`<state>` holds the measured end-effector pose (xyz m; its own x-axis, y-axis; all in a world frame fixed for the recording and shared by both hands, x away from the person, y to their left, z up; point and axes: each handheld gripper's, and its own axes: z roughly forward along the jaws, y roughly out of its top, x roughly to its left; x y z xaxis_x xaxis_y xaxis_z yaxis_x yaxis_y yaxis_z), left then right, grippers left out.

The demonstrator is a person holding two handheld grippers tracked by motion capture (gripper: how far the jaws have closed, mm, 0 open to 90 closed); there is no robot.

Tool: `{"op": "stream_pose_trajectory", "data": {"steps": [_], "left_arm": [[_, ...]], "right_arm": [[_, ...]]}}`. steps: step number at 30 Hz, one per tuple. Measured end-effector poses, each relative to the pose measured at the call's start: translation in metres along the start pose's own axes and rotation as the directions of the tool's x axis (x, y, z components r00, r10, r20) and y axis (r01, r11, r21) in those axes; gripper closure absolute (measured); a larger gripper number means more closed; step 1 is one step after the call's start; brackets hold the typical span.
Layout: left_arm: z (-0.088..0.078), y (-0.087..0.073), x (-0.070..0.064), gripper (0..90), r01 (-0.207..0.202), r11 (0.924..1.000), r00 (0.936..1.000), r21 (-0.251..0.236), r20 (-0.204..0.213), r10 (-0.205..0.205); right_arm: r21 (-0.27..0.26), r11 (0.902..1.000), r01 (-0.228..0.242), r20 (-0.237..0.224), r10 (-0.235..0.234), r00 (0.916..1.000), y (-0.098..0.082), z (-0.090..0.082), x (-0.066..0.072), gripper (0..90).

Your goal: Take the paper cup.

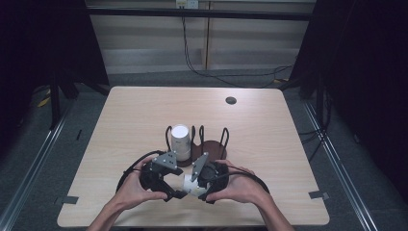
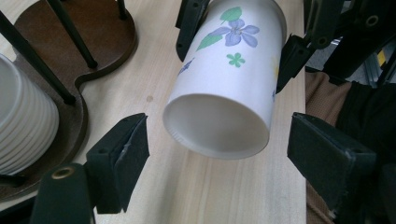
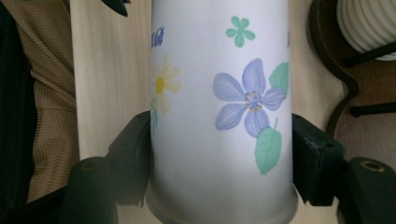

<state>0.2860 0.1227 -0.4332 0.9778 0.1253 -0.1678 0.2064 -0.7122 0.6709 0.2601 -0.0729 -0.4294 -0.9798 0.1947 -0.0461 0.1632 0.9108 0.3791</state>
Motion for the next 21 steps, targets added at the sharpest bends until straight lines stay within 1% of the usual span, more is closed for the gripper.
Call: {"op": "stream_pose_trajectory", "data": {"steps": [1, 3, 4, 5, 6, 9, 11, 12, 13, 14, 15, 16, 17, 18, 21], "left_arm": [[-0.0007, 0.0001, 0.0001, 21.0, -0.008, 1.0000, 1.0000, 0.000, 0.000, 0.008], [-0.0037, 0.0002, -0.0005, 24.5, -0.013, 0.9999, 0.9999, -0.007, -0.003, 0.013], [-0.0063, 0.0000, -0.0004, 26.0, -0.023, 0.9996, 0.9997, -0.015, 0.002, 0.023], [-0.0062, 0.0000, -0.0002, 26.4, -0.029, 0.9995, 0.9995, -0.009, 0.009, 0.029], [-0.0050, -0.0003, -0.0008, 27.0, -0.024, 0.9996, 0.9997, -0.014, 0.009, 0.024], [-0.0014, -0.0002, -0.0007, 26.3, -0.029, 0.9995, 0.9993, 0.008, 0.024, 0.029], [0.0000, -0.0002, -0.0012, 26.3, -0.029, 0.9995, 0.9993, 0.011, 0.025, 0.029], [0.0019, -0.0002, -0.0020, 26.3, -0.025, 0.9996, 0.9990, 0.014, 0.036, 0.024], [0.0021, 0.0000, -0.0024, 26.8, -0.030, 0.9993, 0.9986, 0.021, 0.043, 0.029], [0.0012, 0.0001, -0.0034, 29.0, -0.047, 0.9984, 0.9985, 0.033, 0.029, 0.046], [-0.0001, -0.0001, -0.0040, 31.7, -0.048, 0.9984, 0.9987, 0.029, 0.020, 0.047], [-0.0023, 0.0000, -0.0029, 33.4, -0.051, 0.9984, 0.9984, 0.024, 0.026, 0.051], [-0.0023, 0.0000, -0.0029, 34.1, -0.051, 0.9984, 0.9984, 0.024, 0.026, 0.051], [-0.0045, -0.0003, -0.0017, 33.5, -0.032, 0.9995, 0.9989, -0.004, 0.034, 0.032], [-0.0042, -0.0001, -0.0015, 30.5, -0.033, 0.9995, 0.9988, 0.000, 0.037, 0.033]], "right_arm": [[0.000, 1.0000, 0.000, 0.000, 0.000, 1.0000, 0.0000, 0.0000, 0.0000, 31.1], [-0.011, 0.9999, 0.012, -0.008, -0.012, 0.9999, 0.0022, -0.0002, 0.0018, 31.0], [-0.010, 0.9999, 0.011, -0.004, -0.011, 0.9999, 0.0023, -0.0001, 0.0023, 31.0], [-0.013, 0.9999, 0.008, -0.005, -0.008, 1.0000, 0.0023, 0.0002, 0.0021, 31.1], [-0.011, 0.9999, 0.004, -0.003, -0.004, 1.0000, 0.0024, 0.0007, 0.0022, 31.1], [-0.011, 0.9999, 0.006, -0.010, -0.006, 0.9999, 0.0031, 0.0033, 0.0023, 31.1], [-0.013, 0.9998, 0.012, -0.015, -0.012, 0.9998, 0.0035, 0.0040, 0.0026, 31.2], [-0.016, 0.9998, 0.014, -0.019, -0.014, 0.9997, 0.0046, 0.0047, 0.0037, 31.3], [-0.025, 0.9996, 0.016, -0.021, -0.017, 0.9996, 0.0051, 0.0045, 0.0033, 31.3], [-0.025, 0.9995, 0.018, -0.022, -0.018, 0.9996, 0.0056, 0.0035, 0.0033, 31.4], [-0.030, 0.9993, 0.021, -0.022, -0.022, 0.9995, 0.0057, 0.0031, 0.0036, 31.4], [-0.034, 0.9992, 0.020, -0.018, -0.021, 0.9996, 0.0060, 0.0024, 0.0040, 31.3], [-0.037, 0.9991, 0.021, -0.024, -0.022, 0.9995, 0.0061, 0.0022, 0.0043, 31.3], [-0.038, 0.9992, 0.015, -0.027, -0.016, 0.9995, 0.0063, 0.0016, 0.0046, 31.3], [-0.055, 0.9984, 0.012, -0.042, -0.014, 0.9990, 0.0064, 0.0008, 0.0041, 31.3]]}}
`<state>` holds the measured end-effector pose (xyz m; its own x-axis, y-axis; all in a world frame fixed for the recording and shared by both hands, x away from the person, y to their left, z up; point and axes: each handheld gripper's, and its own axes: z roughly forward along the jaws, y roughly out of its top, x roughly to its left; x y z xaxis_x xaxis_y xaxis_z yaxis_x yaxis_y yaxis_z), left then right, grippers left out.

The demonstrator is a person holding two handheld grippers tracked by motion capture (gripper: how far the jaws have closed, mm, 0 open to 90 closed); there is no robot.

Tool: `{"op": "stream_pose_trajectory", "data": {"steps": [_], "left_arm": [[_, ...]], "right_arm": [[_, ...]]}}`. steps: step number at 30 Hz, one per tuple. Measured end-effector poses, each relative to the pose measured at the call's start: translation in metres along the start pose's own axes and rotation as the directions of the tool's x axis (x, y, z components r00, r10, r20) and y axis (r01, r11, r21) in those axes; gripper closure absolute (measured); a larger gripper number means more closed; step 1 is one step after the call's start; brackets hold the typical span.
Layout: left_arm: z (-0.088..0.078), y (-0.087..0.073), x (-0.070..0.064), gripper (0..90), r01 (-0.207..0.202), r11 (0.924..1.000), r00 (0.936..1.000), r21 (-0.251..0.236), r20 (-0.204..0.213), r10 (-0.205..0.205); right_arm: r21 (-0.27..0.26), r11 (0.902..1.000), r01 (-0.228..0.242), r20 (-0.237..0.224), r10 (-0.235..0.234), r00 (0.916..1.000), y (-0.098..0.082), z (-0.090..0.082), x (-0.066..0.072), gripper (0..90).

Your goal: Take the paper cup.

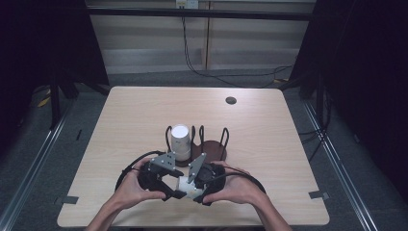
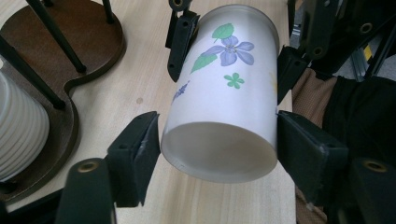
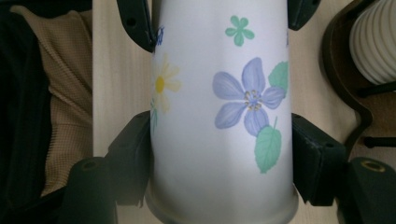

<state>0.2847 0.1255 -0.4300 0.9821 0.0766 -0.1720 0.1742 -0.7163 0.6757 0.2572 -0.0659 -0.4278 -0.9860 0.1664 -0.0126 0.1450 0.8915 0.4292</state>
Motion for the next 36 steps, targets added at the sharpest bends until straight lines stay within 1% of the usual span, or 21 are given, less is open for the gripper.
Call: {"op": "stream_pose_trajectory", "data": {"steps": [2, 3, 4, 6, 7, 10, 11, 14, 16, 17, 20, 22, 23, 24, 27, 28, 30, 31, 34, 35, 36], "left_arm": [[0.002, 0.000, 0.000, 29.4, 0.003, 0.9999, 0.9999, 0.011, 0.013, -0.004], [0.002, 0.000, 0.000, 30.7, -0.008, 0.9998, 0.9999, 0.017, 0.014, 0.007], [0.002, 0.000, 0.000, 31.9, -0.003, 1.0000, 0.9999, 0.008, 0.013, 0.003], [0.001, 0.000, 0.000, 31.6, -0.008, 0.9999, 0.9998, 0.011, 0.020, 0.008], [0.001, 0.000, 0.000, 32.1, -0.010, 0.9999, 0.9995, 0.013, 0.029, 0.010], [0.002, 0.000, 0.000, 31.9, -0.015, 0.9998, 0.9994, 0.010, 0.032, 0.015], [0.005, 0.000, 0.000, 31.6, -0.013, 0.9995, 0.9992, 0.027, 0.038, 0.012], [0.006, 0.000, -0.001, 32.8, -0.018, 0.9993, 0.9991, 0.033, 0.039, 0.017], [0.006, -0.001, -0.001, 33.5, -0.013, 0.9995, 0.9989, 0.029, 0.045, 0.011], [0.005, -0.001, -0.001, 33.9, -0.007, 0.9995, 0.9989, 0.031, 0.046, 0.005], [0.005, -0.001, -0.001, 35.2, -0.009, 0.9995, 0.9990, 0.032, 0.045, 0.007], [0.004, -0.001, -0.001, 36.4, -0.006, 0.9998, 0.9991, 0.019, 0.043, 0.005], [0.003, -0.001, -0.001, 36.9, 0.001, 0.9999, 0.9991, 0.013, 0.042, -0.002], [0.003, -0.001, -0.001, 37.1, 0.006, 0.9999, 0.9991, 0.010, 0.041, -0.007], [0.001, -0.002, 0.001, 37.4, 0.012, 0.9999, 0.9994, 0.006, 0.033, -0.012], [0.001, -0.002, 0.000, 37.4, 0.024, 0.9997, 0.9992, 0.000, 0.033, -0.024], [0.001, -0.003, 0.000, 37.4, 0.021, 0.9998, 0.9993, 0.004, 0.030, -0.021], [0.001, -0.004, 0.001, 37.4, 0.024, 0.9997, 0.9992, 0.000, 0.031, -0.024], [0.000, -0.004, 0.001, 37.3, 0.038, 0.9992, 0.9990, -0.012, 0.024, -0.038], [-0.001, -0.004, 0.002, 37.3, 0.039, 0.9991, 0.9988, -0.015, 0.029, -0.039], [-0.001, -0.004, 0.002, 37.3, 0.039, 0.9991, 0.9988, -0.015, 0.029, -0.039]], "right_arm": [[-0.003, 0.9999, 0.010, -0.003, -0.010, 0.9999, 0.000, 0.000, 0.000, 31.3], [-0.005, 0.9999, 0.009, -0.003, -0.009, 1.0000, 0.001, 0.000, 0.001, 31.3], [-0.007, 1.0000, 0.005, 0.001, -0.005, 1.0000, 0.001, 0.000, 0.001, 31.3], [-0.010, 0.9999, 0.007, 0.002, -0.007, 1.0000, 0.001, 0.000, 0.001, 31.4], [-0.023, 0.9996, 0.014, -0.001, -0.014, 0.9999, 0.002, -0.001, 0.001, 31.3], [-0.027, 0.9996, 0.014, -0.007, -0.014, 0.9999, 0.003, 0.000, 0.002, 31.3], [-0.023, 0.9996, 0.013, -0.009, -0.013, 0.9999, 0.004, 0.000, 0.002, 31.3], [-0.028, 0.9996, 0.007, -0.013, -0.007, 0.9999, 0.003, 0.000, 0.002, 31.3], [-0.032, 0.9994, 0.012, -0.016, -0.013, 0.9998, 0.003, 0.001, 0.001, 31.3], [-0.035, 0.9994, 0.009, -0.020, -0.010, 0.9997, 0.002, 0.001, 0.001, 31.1], [-0.036, 0.9993, 0.001, -0.028, -0.002, 0.9996, 0.002, 0.001, 0.001, 30.3], [-0.042, 0.9991, -0.010, -0.026, 0.009, 0.9996, 0.001, 0.002, 0.000, 28.9], [-0.052, 0.9986, -0.015, -0.019, 0.014, 0.9997, 0.001, 0.002, 0.000, 28.0], [-0.061, 0.9979, -0.020, -0.027, 0.019, 0.9995, 0.000, 0.001, -0.002, 27.5], [-0.079, 0.9963, -0.032, -0.009, 0.031, 0.9995, -0.001, -0.002, -0.003, 24.3], [-0.088, 0.9956, -0.033, -0.005, 0.033, 0.9994, -0.002, -0.002, -0.003, 23.5], [-0.092, 0.9950, -0.038, -0.009, 0.037, 0.9993, -0.003, -0.003, -0.004, 23.6], [-0.110, 0.9934, -0.035, -0.003, 0.035, 0.9994, -0.004, -0.003, -0.006, 21.8], [-0.139, 0.9891, -0.049, -0.005, 0.049, 0.9988, -0.007, -0.005, -0.008, 19.0], [-0.141, 0.9879, -0.064, -0.019, 0.062, 0.9979, -0.008, -0.006, -0.009, 18.6], [-0.141, 0.9879, -0.064, -0.019, 0.062, 0.9979, -0.008, -0.006, -0.009, 18.6]]}}
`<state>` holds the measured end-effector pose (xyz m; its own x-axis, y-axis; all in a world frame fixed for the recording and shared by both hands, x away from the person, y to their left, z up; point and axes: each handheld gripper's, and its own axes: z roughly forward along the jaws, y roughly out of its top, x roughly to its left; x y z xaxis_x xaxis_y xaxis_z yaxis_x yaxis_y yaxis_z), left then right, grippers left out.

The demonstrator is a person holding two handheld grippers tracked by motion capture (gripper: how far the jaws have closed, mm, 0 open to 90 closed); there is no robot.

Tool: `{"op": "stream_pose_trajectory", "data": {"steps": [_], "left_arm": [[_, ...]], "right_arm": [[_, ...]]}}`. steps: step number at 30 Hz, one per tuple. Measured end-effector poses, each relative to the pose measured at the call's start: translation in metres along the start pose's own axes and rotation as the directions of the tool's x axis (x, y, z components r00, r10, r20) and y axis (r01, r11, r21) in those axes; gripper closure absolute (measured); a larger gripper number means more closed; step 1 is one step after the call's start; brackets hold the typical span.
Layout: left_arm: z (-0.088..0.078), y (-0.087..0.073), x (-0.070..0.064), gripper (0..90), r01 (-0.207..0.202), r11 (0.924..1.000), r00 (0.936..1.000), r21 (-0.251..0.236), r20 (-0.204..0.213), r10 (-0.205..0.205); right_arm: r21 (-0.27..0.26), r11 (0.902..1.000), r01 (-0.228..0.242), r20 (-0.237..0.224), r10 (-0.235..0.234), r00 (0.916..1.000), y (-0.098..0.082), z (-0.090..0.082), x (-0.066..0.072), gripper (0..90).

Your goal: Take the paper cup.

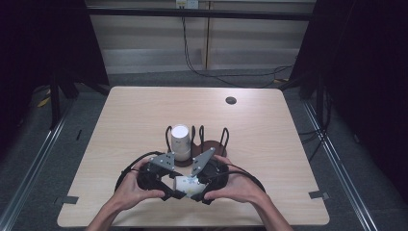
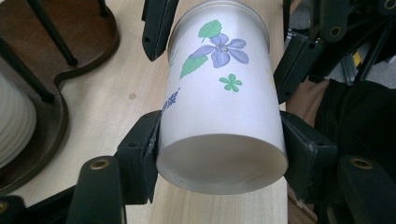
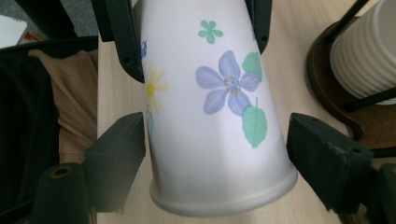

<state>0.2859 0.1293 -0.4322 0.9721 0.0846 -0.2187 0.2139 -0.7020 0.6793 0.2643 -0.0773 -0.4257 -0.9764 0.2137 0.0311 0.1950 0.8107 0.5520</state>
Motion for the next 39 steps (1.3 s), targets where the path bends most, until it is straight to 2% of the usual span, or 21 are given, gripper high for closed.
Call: {"op": "stream_pose_trajectory", "data": {"steps": [1, 7, 12, 15, 22, 25, 28, 29, 32, 36, 39], "left_arm": [[-0.001, 0.000, 0.000, 37.3, 0.001, 1.0000, 0.9999, -0.007, -0.017, -0.001], [-0.002, -0.003, 0.001, 37.1, 0.025, 0.9995, 0.9996, -0.021, -0.015, -0.025], [-0.002, -0.004, 0.001, 37.1, 0.029, 0.9992, 0.9994, -0.026, -0.016, -0.030], [-0.004, -0.004, 0.002, 37.0, 0.031, 0.9990, 0.9990, -0.034, -0.031, -0.032], [-0.004, -0.008, 0.003, 36.9, 0.041, 0.9977, 0.9986, -0.053, -0.032, -0.043], [-0.005, -0.009, 0.005, 36.9, 0.038, 0.9967, 0.9987, -0.071, -0.031, -0.040], [-0.005, -0.009, 0.005, 36.9, 0.038, 0.9972, 0.9984, -0.064, -0.039, -0.041], [-0.005, -0.010, 0.004, 36.9, 0.048, 0.9951, 0.9978, -0.086, -0.042, -0.052], [-0.005, -0.010, 0.004, 36.8, 0.054, 0.9929, 0.9975, -0.105, -0.040, -0.059], [-0.005, -0.010, 0.004, 36.8, 0.055, 0.9915, 0.9975, -0.118, -0.037, -0.060], [-0.004, -0.010, 0.005, 36.7, 0.060, 0.9897, 0.9976, -0.130, -0.028, -0.064]], "right_arm": [[-0.009, 0.9998, -0.015, -0.012, 0.015, 0.9998, -0.002, -0.002, -0.002, 17.1], [-0.046, 0.9977, -0.051, -0.008, 0.050, 0.9987, -0.007, -0.009, -0.007, 16.9], [-0.059, 0.9960, -0.068, -0.013, 0.067, 0.9977, -0.009, -0.012, -0.008, 17.0], [-0.083, 0.9929, -0.085, -0.015, 0.084, 0.9964, -0.011, -0.015, -0.011, 15.6], [-0.100, 0.9873, -0.123, -0.011, 0.122, 0.9924, -0.015, -0.019, -0.014, 16.3], [-0.123, 0.9820, -0.144, -0.009, 0.144, 0.9896, -0.018, -0.022, -0.016, 16.2], [-0.129, 0.9791, -0.157, -0.014, 0.157, 0.9875, -0.020, -0.024, -0.016, 16.2], [-0.148, 0.9727, -0.179, -0.022, 0.178, 0.9839, -0.022, -0.026, -0.016, 16.2], [-0.154, 0.9689, -0.194, 0.008, 0.197, 0.9803, -0.029, -0.030, -0.015, 16.2], [-0.178, 0.9590, -0.221, 0.018, 0.227, 0.9737, -0.041, -0.032, -0.014, 17.6], [-0.217, 0.9443, -0.248, -0.002, 0.253, 0.9674, -0.049, -0.031, -0.012, 18.6]]}}
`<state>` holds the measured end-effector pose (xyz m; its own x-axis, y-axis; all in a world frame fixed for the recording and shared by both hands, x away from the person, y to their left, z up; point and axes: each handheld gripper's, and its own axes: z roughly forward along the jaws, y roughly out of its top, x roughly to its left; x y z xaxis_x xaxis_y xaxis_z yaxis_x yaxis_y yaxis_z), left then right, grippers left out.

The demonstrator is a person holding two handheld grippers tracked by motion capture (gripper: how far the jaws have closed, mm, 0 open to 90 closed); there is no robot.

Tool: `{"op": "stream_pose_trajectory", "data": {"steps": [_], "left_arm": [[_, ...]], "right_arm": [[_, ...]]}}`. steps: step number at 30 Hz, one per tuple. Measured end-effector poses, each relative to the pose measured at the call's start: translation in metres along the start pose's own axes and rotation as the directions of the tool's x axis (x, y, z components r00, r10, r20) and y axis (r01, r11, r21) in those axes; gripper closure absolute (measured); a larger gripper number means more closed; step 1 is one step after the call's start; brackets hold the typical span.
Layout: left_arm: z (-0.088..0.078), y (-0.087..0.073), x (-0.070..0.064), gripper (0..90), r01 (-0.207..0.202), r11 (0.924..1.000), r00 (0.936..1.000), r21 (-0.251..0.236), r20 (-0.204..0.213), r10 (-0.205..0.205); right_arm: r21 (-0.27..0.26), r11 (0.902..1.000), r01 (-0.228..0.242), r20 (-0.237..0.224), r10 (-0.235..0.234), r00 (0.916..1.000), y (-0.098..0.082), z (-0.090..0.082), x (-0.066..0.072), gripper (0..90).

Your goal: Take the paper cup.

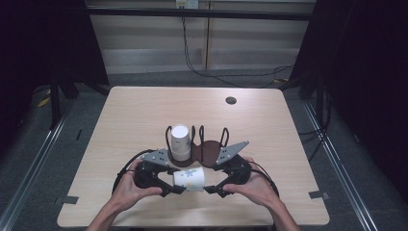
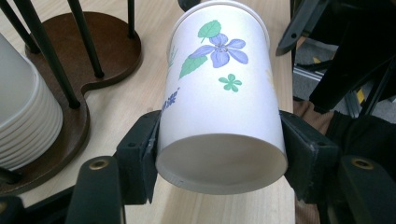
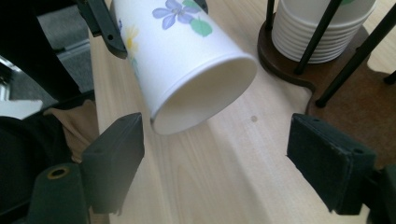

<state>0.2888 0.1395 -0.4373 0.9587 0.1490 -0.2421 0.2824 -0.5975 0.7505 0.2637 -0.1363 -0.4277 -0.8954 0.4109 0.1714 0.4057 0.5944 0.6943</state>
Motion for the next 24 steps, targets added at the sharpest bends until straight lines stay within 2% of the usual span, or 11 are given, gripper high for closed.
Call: {"op": "stream_pose_trajectory", "data": {"steps": [3, 7, 15, 19, 23, 24], "left_arm": [[0.0003, 0.0001, -0.0002, 36.6, -0.002, 1.0000, 1.0000, -0.001, -0.006, 0.002], [-0.0004, -0.0005, -0.0008, 36.6, -0.007, 0.9999, 1.0000, -0.010, -0.006, 0.007], [-0.0030, -0.0006, -0.0032, 36.7, -0.017, 0.9990, 0.9998, -0.042, -0.009, 0.017], [-0.0027, -0.0001, -0.0038, 36.6, -0.026, 0.9985, 0.9996, -0.047, -0.007, 0.026], [-0.0029, 0.0002, -0.0044, 36.6, -0.029, 0.9978, 0.9996, -0.060, -0.005, 0.029], [-0.0037, 0.0004, -0.0046, 36.7, -0.033, 0.9973, 0.9995, -0.066, -0.007, 0.032]], "right_arm": [[0.012, 0.9999, -0.003, 0.013, 0.003, 0.9999, -0.0027, 0.0016, -0.0004, 18.0], [-0.004, 1.0000, -0.001, 0.014, 0.001, 0.9999, -0.0028, 0.0009, -0.0008, 18.1], [-0.099, 0.9951, -0.012, -0.017, 0.010, 0.9998, -0.0037, -0.0021, -0.0005, 16.9], [-0.118, 0.9928, -0.020, -0.031, 0.016, 0.9994, -0.0046, -0.0036, -0.0004, 16.1], [-0.144, 0.9889, -0.035, -0.049, 0.029, 0.9984, -0.0070, -0.0046, 0.0005, 15.7], [-0.170, 0.9841, -0.052, -0.063, 0.042, 0.9971, -0.0087, -0.0048, 0.0002, 15.5]]}}
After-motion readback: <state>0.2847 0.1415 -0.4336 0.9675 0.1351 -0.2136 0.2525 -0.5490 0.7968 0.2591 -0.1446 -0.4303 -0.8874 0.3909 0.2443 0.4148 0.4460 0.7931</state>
